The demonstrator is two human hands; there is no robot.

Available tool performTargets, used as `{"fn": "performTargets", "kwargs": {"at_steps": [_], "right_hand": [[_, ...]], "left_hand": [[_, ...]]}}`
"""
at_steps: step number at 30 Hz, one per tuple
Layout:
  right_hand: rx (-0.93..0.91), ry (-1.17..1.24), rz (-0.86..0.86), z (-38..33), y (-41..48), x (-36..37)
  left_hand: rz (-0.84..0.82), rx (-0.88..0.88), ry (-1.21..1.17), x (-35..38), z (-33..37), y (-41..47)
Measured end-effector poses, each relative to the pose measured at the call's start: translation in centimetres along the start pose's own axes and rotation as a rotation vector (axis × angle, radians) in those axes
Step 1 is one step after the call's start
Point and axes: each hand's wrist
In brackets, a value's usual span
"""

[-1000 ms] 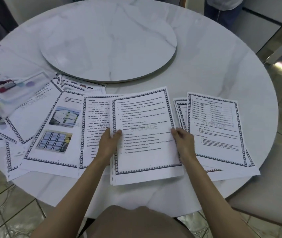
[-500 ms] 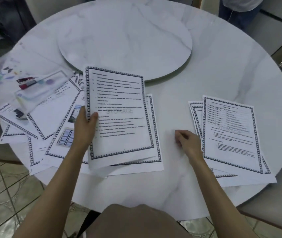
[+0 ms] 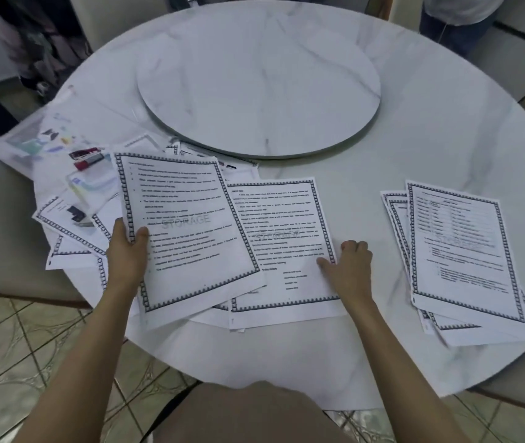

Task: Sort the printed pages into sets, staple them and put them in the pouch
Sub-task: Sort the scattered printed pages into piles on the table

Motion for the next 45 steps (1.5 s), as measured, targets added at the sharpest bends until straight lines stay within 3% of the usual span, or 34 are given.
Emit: {"fn": "performTargets", "kwargs": {"at_steps": [10, 20, 37, 45], "right_hand": [[0.07, 0.147, 0.041, 0.1, 0.6, 0.2], [0.062, 0.256, 0.226, 2.5, 1.8, -2.6], [0.067, 0.219, 0.287, 14.2, 5.6, -11.6], [0.298, 0.119, 0.248, 22.5, 7.8, -14.6]], "left_hand": [[-0.051, 0.003, -0.058, -1.1, -0.1, 1.0], [-0.155, -0.039, -0.194, 0.0, 2.1, 0.5], [-0.284, -0.098, -0.217, 9.3, 4.0, -3.8], [-0.283, -0.124, -0.171, 13.9, 4.4, -7.1]]}}
Point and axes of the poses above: each hand's wrist, its own y-axis towards the middle knuckle, its own x-axis out of the palm, z = x × y, and after that the axes turned 3 degrees about y, right-handed
